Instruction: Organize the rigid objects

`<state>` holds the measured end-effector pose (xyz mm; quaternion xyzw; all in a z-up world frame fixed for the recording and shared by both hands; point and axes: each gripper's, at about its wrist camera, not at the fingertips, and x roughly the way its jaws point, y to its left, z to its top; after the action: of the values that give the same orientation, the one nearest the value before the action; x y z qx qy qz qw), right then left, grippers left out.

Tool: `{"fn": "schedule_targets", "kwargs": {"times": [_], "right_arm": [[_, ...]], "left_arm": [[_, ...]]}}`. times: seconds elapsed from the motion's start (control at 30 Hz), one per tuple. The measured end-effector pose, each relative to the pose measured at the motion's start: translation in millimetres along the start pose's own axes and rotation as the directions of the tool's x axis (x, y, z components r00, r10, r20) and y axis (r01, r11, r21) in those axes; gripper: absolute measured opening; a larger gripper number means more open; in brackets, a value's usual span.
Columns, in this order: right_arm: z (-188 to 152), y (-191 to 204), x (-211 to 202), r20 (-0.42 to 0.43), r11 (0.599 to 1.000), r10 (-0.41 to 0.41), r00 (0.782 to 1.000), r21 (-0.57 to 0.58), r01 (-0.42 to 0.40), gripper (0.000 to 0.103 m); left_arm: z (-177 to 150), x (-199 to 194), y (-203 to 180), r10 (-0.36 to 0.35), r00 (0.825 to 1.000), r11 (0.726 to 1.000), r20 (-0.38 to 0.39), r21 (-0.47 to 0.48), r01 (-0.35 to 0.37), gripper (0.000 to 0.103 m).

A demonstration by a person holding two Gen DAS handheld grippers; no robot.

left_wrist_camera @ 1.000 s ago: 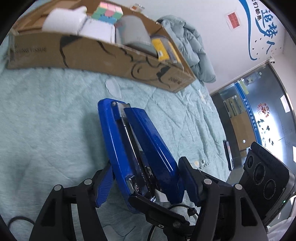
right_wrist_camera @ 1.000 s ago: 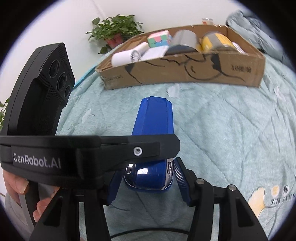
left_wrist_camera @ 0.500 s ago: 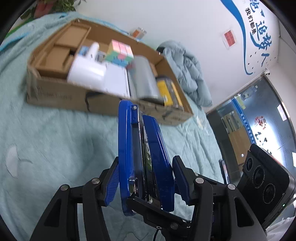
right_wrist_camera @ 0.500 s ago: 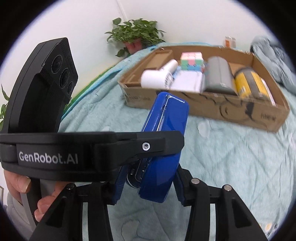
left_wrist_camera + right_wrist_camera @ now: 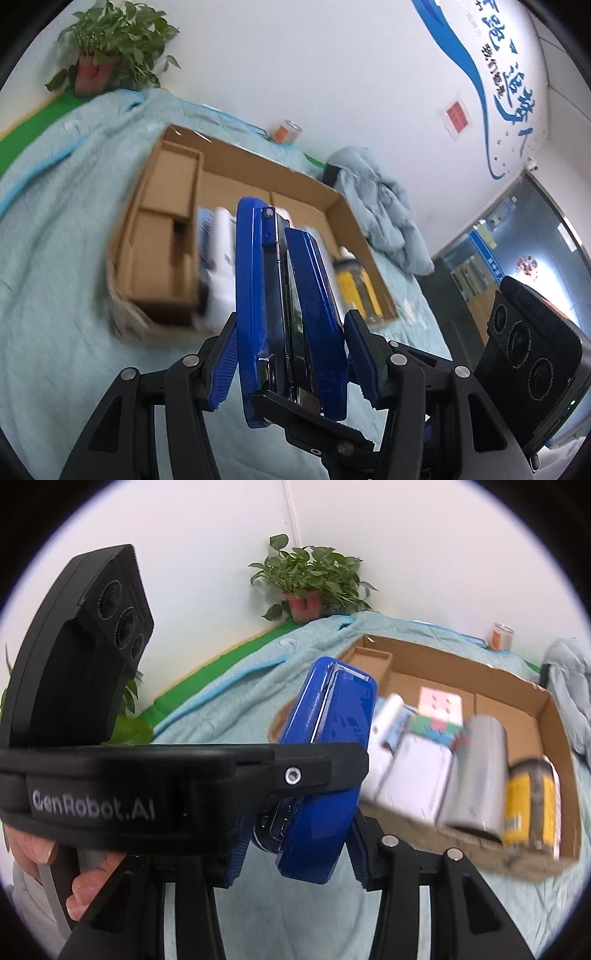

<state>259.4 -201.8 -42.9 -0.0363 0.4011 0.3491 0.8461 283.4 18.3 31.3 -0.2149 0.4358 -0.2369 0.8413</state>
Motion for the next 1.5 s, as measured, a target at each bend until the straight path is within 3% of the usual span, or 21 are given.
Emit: {"fn": "schedule_targets", "kwargs": {"times": [0.2,0.33,0.57,0.7,0.8,0.9,1.0,1.07,1.13,1.2,1.27,1.3,1.37,1.5], "right_arm": [[41.4,-11.6,38.5,-0.012,0.998,0.049,0.999,0.026,-0.048,0.045],[69.3,-29.8,72.7,-0.055,0.991,0.087,0.995,0.103,-0.081,0.045],[84.7,-54.5,129.4,-0.154,0.977,0.126,0.980,0.188,-0.096,0.046],[76.6,-57.7,132.1,-0.182,0.976,0.106,0.978,0.208,-0.067,0.058],[74.5,-58.6,117.5,-0.153,0.976,0.106,0.983,0.204,-0.073,0.060],[69.2,-58.1,82.6,-0.077,0.984,0.065,0.995,0.173,-0.051,0.072],[51.9,-59.0,39.7,0.028,0.989,-0.066,0.997,0.137,0.062,0.080],[29.8,-59.3,10.3,0.093,0.976,-0.195,0.976,0.115,0.185,0.080],[14.9,-61.3,-5.4,0.116,0.954,-0.289,0.950,0.117,0.276,0.081],[-6.9,-65.8,-23.6,0.121,0.923,-0.376,0.919,0.139,0.359,0.081],[-21.2,-66.8,-31.6,0.109,0.906,-0.415,0.903,0.143,0.399,0.081],[-32.4,-66.3,-38.8,0.102,0.896,-0.437,0.894,0.140,0.422,0.081],[-47.0,-65.0,-49.9,0.089,0.882,-0.463,0.882,0.144,0.448,0.081],[-62.4,-72.2,-64.2,0.073,0.870,-0.476,0.877,0.186,0.456,0.081]], "left_arm": [[55.8,11.9,35.7,0.041,0.999,0.999,-0.010,0.001,-0.041,0.052],[96.9,34.7,68.5,0.067,0.997,0.998,-0.048,-0.012,-0.067,0.052],[120.2,91.9,111.9,0.099,0.983,0.992,-0.158,-0.068,-0.111,0.052],[109.8,105.9,113.6,0.154,0.968,0.986,-0.196,-0.032,-0.163,0.054],[104.4,93.5,102.9,0.210,0.971,0.978,-0.115,0.021,-0.209,0.072],[101.1,67.0,84.6,0.310,0.951,0.949,0.006,0.055,-0.310,0.085],[84.6,37.8,58.2,0.395,0.907,0.910,0.147,0.069,-0.408,0.103],[66.2,24.0,35.2,0.461,0.853,0.866,0.244,0.085,-0.493,0.102],[40.1,18.9,11.7,0.494,0.811,0.828,0.313,0.115,-0.548,0.102],[16.7,18.3,-7.2,0.500,0.796,0.812,0.340,0.135,-0.568,0.102],[-10.2,22.4,-26.5,0.513,0.782,0.800,0.354,0.134,-0.585,0.102],[-21.4,24.8,-33.7,0.513,0.782,0.803,0.354,0.123,-0.583,0.102],[-45.2,31.6,-51.1,0.495,0.801,0.821,0.336,0.122,-0.558,0.102],[-73.7,45.5,-77.4,0.472,0.832,0.831,0.291,0.168,-0.530,0.102]]}}
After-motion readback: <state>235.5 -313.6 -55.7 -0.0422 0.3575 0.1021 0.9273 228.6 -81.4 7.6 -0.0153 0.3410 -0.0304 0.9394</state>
